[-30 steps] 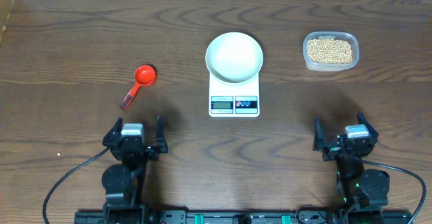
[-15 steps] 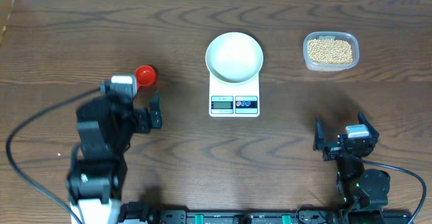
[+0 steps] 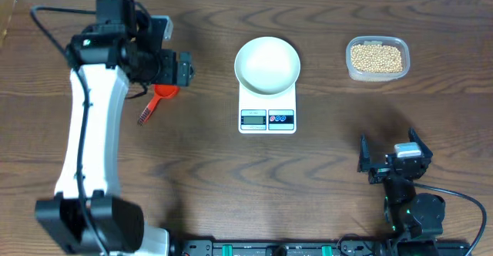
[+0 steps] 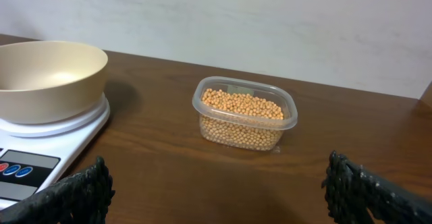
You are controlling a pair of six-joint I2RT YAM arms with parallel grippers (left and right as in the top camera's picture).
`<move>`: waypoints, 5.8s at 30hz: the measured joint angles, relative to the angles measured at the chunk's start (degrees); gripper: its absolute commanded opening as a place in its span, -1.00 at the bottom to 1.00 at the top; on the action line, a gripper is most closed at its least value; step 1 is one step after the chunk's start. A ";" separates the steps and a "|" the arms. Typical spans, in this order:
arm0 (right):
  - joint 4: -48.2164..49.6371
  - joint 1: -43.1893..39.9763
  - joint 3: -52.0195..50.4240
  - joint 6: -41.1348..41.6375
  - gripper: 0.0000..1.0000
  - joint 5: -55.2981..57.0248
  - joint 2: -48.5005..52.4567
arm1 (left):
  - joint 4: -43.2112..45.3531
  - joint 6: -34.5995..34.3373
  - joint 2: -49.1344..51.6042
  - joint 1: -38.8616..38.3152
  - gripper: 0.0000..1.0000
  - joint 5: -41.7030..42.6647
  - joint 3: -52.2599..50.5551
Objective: Scoop item into bowl and weigh 50g on scale
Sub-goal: 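Reach the left gripper down to the red scoop and grasp its cup, then lift the red scoop with the left gripper toward the scale, then reach the right gripper to the scoop handle and grasp it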
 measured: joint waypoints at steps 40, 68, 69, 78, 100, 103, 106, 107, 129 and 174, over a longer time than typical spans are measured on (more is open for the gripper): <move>0.00 0.00 0.00 0.00 0.99 0.00 0.00 | 19.43 7.15 29.03 11.37 -0.37 -6.67 0.15; 0.00 0.00 0.00 0.00 0.99 0.00 0.00 | 21.66 -4.94 30.42 11.37 -0.56 -4.15 0.07; 0.00 0.00 0.00 0.00 0.99 0.00 0.00 | 21.66 -5.35 30.64 11.37 -0.56 -4.13 0.07; 0.00 0.00 0.00 0.00 0.99 0.00 0.00 | 21.90 -7.98 31.67 11.37 -0.56 -4.13 0.07; 0.00 0.00 0.00 0.00 0.99 0.02 -0.02 | 12.02 -18.95 11.93 11.06 -0.86 4.68 -0.85; 0.00 0.00 0.00 0.00 0.99 0.04 0.00 | 5.73 -20.76 2.58 9.29 -0.86 6.84 -0.76; 0.00 0.00 0.00 0.00 0.98 0.04 0.00 | -0.55 -21.97 -3.06 4.70 -0.86 8.04 -0.76; -0.02 0.00 0.00 0.00 0.99 0.04 0.00 | -2.25 -22.29 -4.04 3.02 -0.85 8.22 -0.76; 0.00 0.00 0.00 0.00 0.99 0.07 0.00 | -8.79 -39.30 -24.00 -17.86 -0.86 -1.18 -13.03; 1.11 0.11 42.01 24.55 0.99 -69.24 61.51 | 15.02 -55.36 -30.58 -17.88 -0.86 -3.58 -33.57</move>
